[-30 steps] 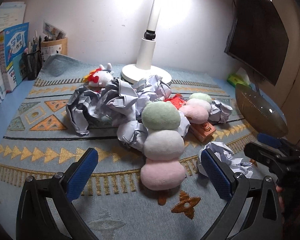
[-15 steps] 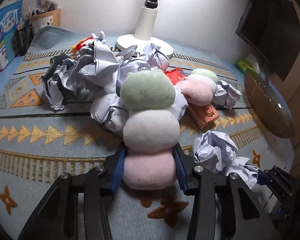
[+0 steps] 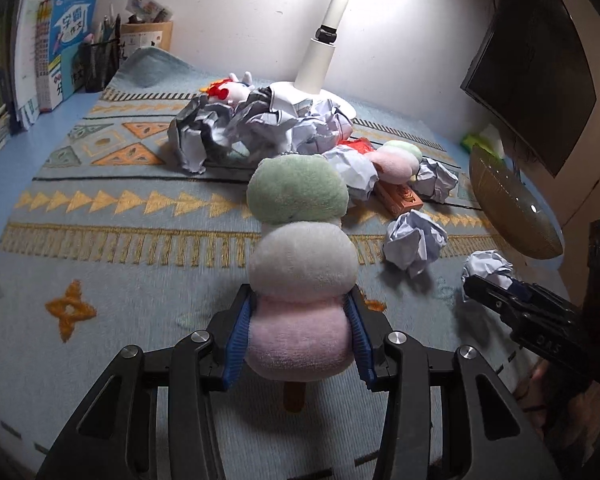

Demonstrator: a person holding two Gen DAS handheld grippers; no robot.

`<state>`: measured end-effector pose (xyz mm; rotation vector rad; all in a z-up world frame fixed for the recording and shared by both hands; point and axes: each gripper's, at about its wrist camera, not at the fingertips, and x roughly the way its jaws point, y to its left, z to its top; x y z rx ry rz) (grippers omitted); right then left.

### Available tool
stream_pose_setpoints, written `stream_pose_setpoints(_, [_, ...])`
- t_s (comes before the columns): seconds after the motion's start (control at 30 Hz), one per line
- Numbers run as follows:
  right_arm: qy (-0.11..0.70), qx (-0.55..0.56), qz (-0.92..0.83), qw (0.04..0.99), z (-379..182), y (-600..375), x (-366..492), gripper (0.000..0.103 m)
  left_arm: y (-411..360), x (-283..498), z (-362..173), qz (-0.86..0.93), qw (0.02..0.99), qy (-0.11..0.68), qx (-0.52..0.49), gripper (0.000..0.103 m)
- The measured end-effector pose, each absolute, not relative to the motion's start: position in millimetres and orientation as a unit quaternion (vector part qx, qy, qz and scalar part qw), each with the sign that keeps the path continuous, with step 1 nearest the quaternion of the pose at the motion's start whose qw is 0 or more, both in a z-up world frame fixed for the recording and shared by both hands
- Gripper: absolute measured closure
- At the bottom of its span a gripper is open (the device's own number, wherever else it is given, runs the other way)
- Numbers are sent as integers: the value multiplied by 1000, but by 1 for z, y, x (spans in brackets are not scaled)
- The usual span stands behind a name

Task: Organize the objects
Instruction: 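Carry the dango with the left tool into the amber bowl while the right tool drops its paper ball there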

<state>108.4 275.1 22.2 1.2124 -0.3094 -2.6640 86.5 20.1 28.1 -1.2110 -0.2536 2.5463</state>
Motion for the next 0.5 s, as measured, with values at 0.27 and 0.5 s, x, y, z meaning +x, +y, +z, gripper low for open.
stream_pose_setpoints(0.27, [-108, 362, -925, 33, 91, 326, 122, 51, 53, 108, 58, 897, 184, -67, -396, 62])
stream_pose_setpoints(0.5, [-156, 296, -939, -78, 170, 423, 122, 51, 152, 86, 118, 889, 277, -43, -361, 62])
